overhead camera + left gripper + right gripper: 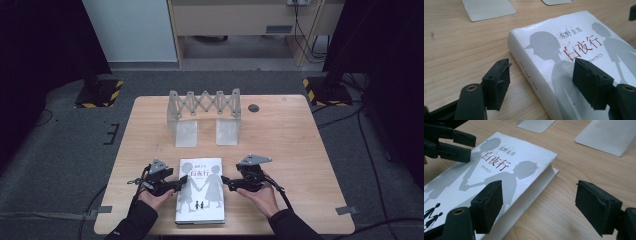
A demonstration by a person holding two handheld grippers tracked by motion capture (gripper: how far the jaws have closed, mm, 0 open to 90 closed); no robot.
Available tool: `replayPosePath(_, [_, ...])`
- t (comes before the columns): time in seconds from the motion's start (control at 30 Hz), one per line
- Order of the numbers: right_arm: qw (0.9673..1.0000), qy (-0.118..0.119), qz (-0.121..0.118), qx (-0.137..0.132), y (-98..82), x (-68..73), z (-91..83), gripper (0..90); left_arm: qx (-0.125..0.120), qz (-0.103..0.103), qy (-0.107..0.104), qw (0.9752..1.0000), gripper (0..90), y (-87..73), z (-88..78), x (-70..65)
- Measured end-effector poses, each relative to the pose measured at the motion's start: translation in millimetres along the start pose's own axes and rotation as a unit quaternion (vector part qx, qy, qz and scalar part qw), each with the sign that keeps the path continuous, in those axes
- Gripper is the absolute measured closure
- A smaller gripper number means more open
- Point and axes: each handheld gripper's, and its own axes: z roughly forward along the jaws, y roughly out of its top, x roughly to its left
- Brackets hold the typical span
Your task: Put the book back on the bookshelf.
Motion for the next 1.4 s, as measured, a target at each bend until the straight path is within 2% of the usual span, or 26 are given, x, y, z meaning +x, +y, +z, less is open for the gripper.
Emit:
replayPosePath(0.17, [0.9998,0.016,0.001,0.013,-4.9,8.0,8.1,25.6,0.006,0.005,-0.009,0.9999,32.4,-0.5,-0.4,-3.7])
replayPosePath(0.27, [0.9995,0.023,-0.009,0.021,-8.4,13.0,15.1,27.3,0.006,0.004,-0.013,0.9999,33.9,-0.5,0.4,-6.5])
replayPosePath(0.43, [0.9992,0.034,-0.007,0.02,-8.4,15.8,16.4,31.4,0.007,0.004,-0.02,0.9998,35.3,-1.2,1.1,-7.9])
replayPosePath(0.47, [0.9991,0.038,-0.002,0.019,-8.7,16.3,16.9,32.7,0.002,-0.007,-0.027,0.9996,35.2,-2.6,3.0,-8.9])
replayPosePath(0.83, [0.9976,0.061,0.016,0.028,-9.5,18.5,21.6,31.5,0.003,-0.007,-0.023,0.9997,34.1,-2.3,3.6,-10.1])
replayPosePath(1.03, [0.9967,0.072,0.021,0.03,-10.2,20.1,24.4,30.3,0.0,-0.006,-0.014,0.9999,33.1,-0.5,5.8,-12.6])
replayPosePath(1.07, [0.9961,0.077,0.028,0.031,-10.4,19.7,25.4,30.5,-0.001,-0.003,-0.01,0.9999,33.0,0.4,6.6,-13.7])
replayPosePath(1.4, [0.996,0.08,0.028,0.027,-11.0,19.5,26.9,30.1,-0.002,0.012,-0.007,0.9999,34.4,1.1,5.2,-13.7])
